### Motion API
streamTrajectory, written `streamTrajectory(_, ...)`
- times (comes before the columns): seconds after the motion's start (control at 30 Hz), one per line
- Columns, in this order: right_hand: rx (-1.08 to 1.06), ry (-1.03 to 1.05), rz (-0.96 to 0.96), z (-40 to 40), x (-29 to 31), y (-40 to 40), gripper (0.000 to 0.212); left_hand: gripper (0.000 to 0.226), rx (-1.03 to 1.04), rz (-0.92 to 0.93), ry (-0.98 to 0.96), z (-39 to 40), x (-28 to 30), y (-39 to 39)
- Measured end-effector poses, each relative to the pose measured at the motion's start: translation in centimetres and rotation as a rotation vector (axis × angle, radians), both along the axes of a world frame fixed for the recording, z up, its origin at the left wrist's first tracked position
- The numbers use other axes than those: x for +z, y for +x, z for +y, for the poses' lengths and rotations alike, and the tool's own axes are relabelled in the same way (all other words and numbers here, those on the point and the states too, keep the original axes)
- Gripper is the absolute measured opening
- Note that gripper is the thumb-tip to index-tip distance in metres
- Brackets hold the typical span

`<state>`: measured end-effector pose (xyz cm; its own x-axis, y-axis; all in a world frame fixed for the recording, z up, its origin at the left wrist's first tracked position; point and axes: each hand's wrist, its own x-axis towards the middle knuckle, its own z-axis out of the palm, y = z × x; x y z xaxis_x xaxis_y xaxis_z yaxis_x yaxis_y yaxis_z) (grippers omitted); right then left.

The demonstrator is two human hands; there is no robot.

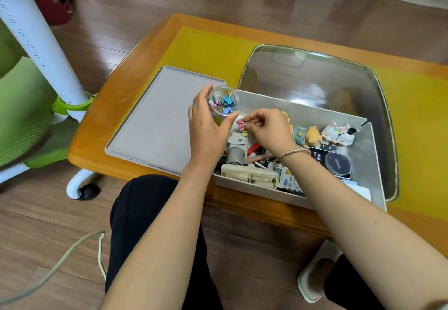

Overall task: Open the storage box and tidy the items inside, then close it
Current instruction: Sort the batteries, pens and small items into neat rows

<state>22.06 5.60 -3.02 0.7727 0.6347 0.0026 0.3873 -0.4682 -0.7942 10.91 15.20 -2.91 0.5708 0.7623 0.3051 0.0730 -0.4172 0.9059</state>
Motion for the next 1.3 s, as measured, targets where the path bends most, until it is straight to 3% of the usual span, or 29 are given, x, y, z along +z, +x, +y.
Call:
streamTrajectory(0.07,-0.026,0.049,0.029,-0.6,0.3,0.0,0.011,0.066,-0.030,-0.023,0.090,0.1,0.0,-0.1)
streamTrajectory(0.17,-0.063,0.107,0.045,-1.6,0.8,0.1,0.015,0.061,-0.102,-0.057,-0.031,-0.1,0.2,-0.1)
streamTrajectory(0.43,-0.201,0.281,0.062,-4.1,2.9,-0.4,0.015,0.068,-0.253,0.031,0.046,-0.5,0.2,-0.1)
streamTrajectory(0.6,-0.177,0.362,0.043,-4.5,4.7,-1.3,0.014,0.068,-0.265,0.126,0.201,-0.8,0.4,0.0)
streamTrajectory(0.87,-0.067,0.258,-0.039,-3.5,6.0,-2.9,0.012,0.073,-0.346,0.142,0.091,-1.1,0.1,0.0)
streamTrajectory(1.17,-0.088,0.054,-0.230,-2.9,5.7,-2.6,0.003,0.071,-0.349,0.197,0.155,-1.1,-0.4,0.2)
streamTrajectory(1.3,-0.055,0.083,-0.194,-3.1,5.6,-2.6,0.019,0.070,-0.335,0.248,0.140,-1.0,-0.7,0.3)
